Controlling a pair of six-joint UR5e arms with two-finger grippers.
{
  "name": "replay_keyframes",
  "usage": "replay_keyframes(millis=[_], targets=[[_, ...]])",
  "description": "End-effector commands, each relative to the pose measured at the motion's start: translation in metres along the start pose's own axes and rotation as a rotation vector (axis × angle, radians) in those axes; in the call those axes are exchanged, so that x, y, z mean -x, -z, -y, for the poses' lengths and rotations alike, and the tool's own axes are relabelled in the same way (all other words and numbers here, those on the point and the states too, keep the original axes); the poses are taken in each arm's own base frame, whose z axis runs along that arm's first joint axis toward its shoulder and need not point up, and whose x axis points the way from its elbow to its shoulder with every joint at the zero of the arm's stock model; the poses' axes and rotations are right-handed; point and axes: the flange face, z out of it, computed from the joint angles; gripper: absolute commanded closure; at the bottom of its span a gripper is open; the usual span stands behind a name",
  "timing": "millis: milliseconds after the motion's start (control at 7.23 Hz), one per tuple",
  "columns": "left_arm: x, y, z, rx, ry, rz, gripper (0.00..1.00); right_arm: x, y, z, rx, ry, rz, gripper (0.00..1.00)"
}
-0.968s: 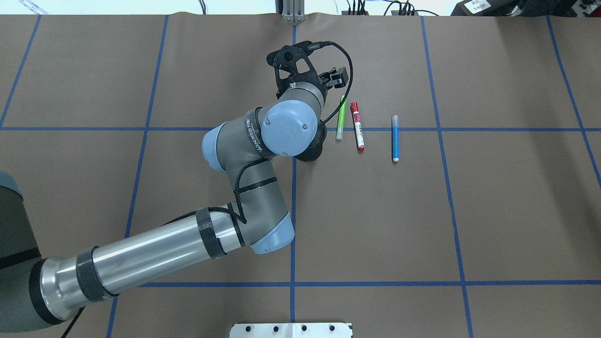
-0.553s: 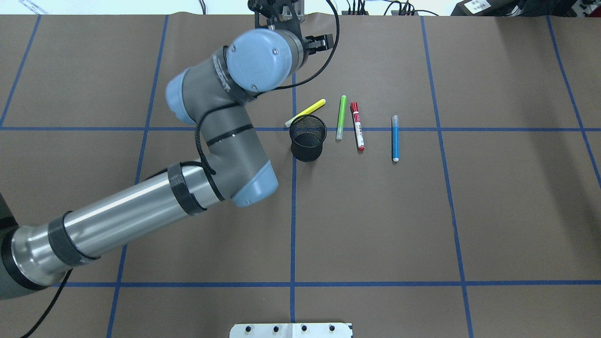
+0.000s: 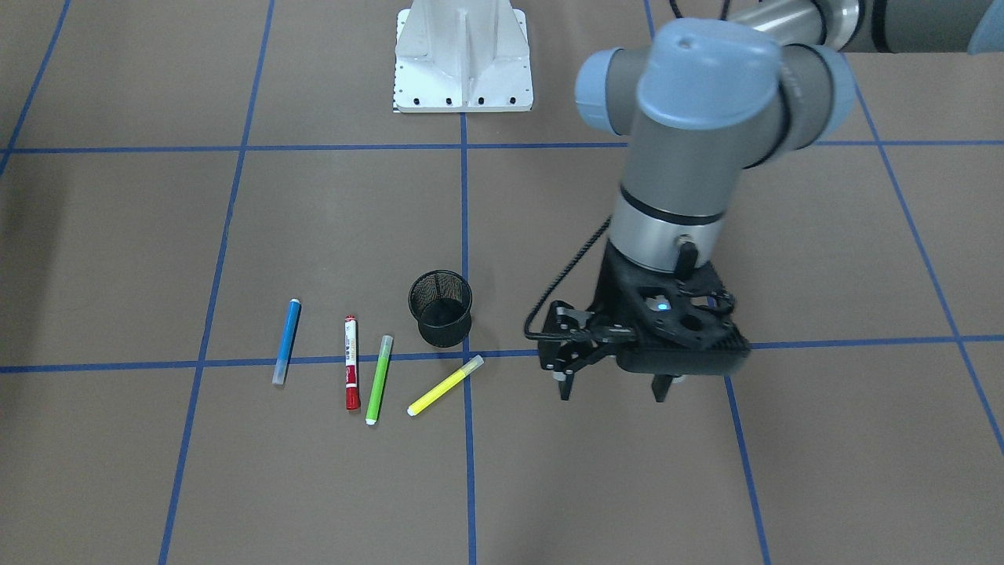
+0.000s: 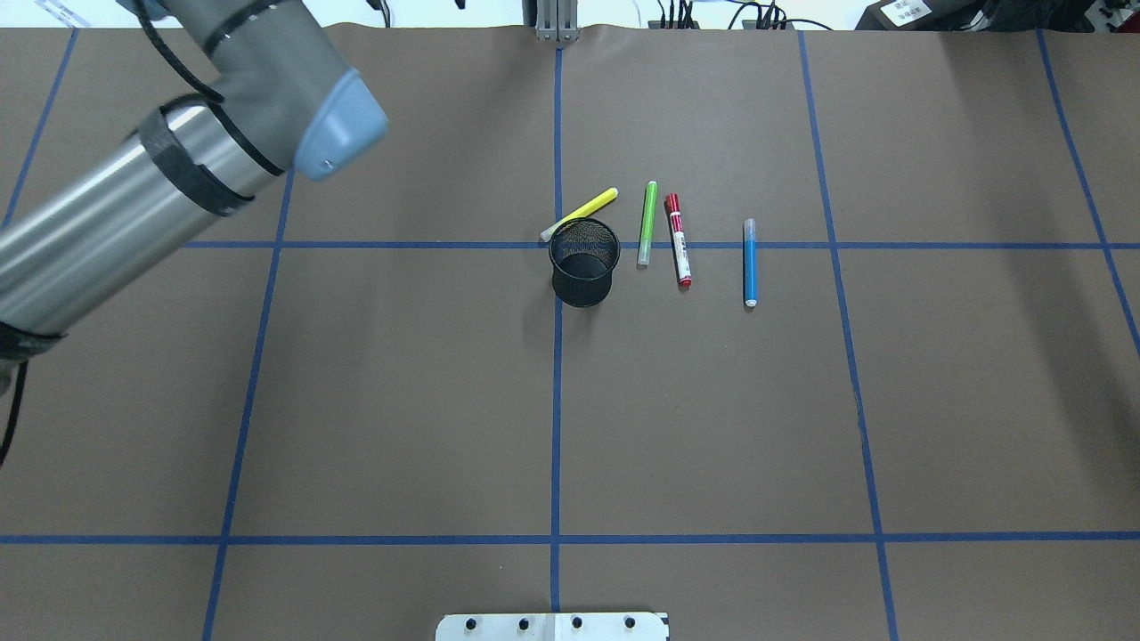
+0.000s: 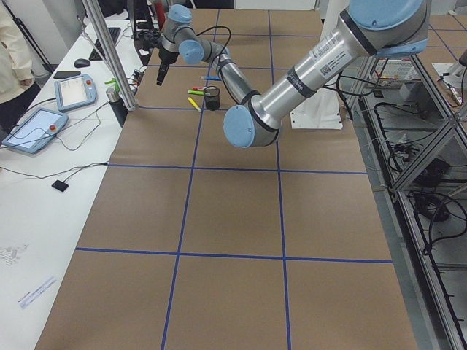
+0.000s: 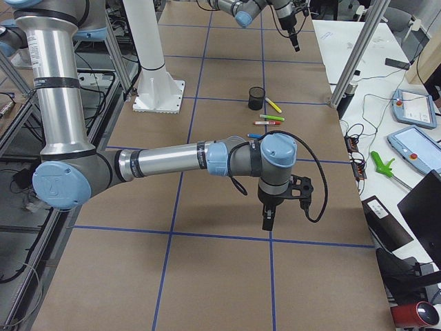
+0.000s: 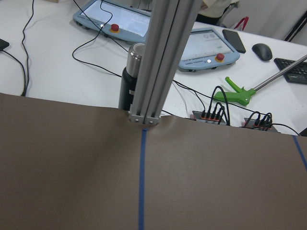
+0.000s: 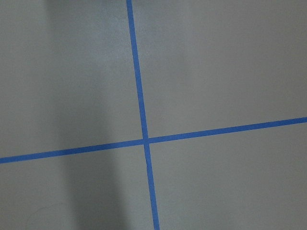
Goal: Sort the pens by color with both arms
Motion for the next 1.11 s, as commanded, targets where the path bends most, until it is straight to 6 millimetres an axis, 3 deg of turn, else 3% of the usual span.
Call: replay_keyframes(millis=[0,138,277,415,691,968], targets=[[0.129,0.006,0.022,0.14,-0.058,-0.019,0.0,-0.001,-0.002,-0.016,0.007,0.006,0.025,0.01],[0.189,0.01,0.017,0.169,-0.087,-0.028,0.0,0.002,0.002,-0.018,0.005,0.003,0.028,0.01],[0.238,0.015,0.018,0.187,-0.095,-0.026,0.0,-0.006,-0.008,-0.031,0.024,-0.011,0.041,0.0],[0.274,0.025,0.001,0.178,-0.118,-0.014,0.0,-0.018,-0.02,-0.047,0.045,-0.028,0.039,0.0],[0.346,-0.006,-0.052,0.256,-0.114,0.027,0.0,-0.026,-0.025,-0.059,0.056,-0.041,0.029,0.0],[0.418,-0.005,-0.04,0.281,-0.142,0.053,0.0,-0.028,-0.026,-0.058,0.059,-0.042,0.024,0.0]])
